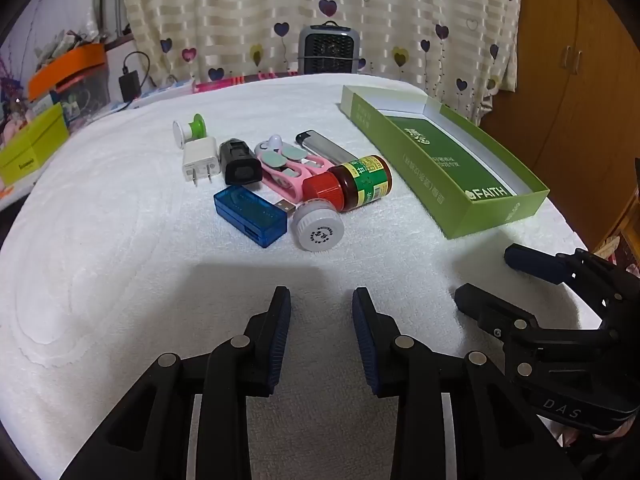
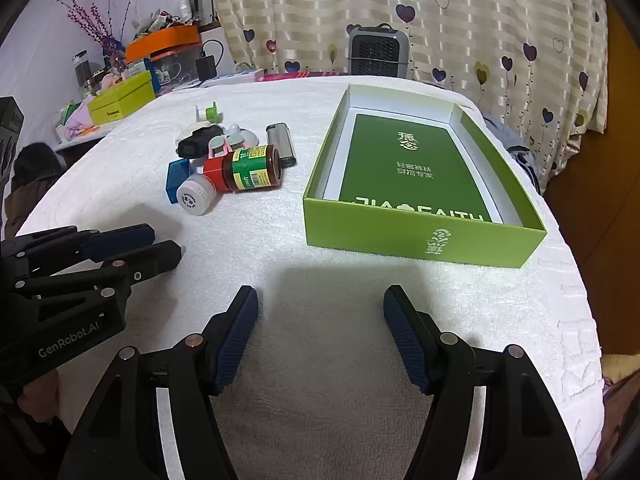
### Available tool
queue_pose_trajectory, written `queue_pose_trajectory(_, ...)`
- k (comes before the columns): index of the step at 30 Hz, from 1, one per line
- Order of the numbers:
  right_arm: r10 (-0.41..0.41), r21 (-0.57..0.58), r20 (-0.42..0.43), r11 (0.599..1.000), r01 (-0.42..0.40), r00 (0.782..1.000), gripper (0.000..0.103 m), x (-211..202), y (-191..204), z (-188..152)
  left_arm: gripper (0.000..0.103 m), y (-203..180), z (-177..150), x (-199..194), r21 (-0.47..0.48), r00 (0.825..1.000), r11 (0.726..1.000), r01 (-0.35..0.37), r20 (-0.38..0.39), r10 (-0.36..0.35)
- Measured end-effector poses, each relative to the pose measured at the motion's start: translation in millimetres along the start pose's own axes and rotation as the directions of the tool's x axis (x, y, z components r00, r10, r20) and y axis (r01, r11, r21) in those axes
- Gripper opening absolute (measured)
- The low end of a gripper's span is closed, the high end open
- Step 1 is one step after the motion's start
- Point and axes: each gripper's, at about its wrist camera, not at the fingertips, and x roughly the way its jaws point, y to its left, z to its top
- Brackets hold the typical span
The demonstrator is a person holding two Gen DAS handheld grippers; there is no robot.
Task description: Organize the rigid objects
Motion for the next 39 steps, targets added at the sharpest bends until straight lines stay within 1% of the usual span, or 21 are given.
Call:
queue_pose_trajectory(3,0.001,0.001,0.0,1.0,-0.001,1.0,0.066,-0.1,0.0,-0.1,0.031,-0.7,0.1,0.0,0.009,1.0,1.0,-0.01,0.001,0.01)
queue_pose_trajectory(39,0.003,0.003,0.003,1.0,-0.003,1.0,0.066,0.3,0.3,-0.4,0.031,-1.0,-0.1,-0.2,0.014,1.0,1.0,-0.014,0.006,0.014)
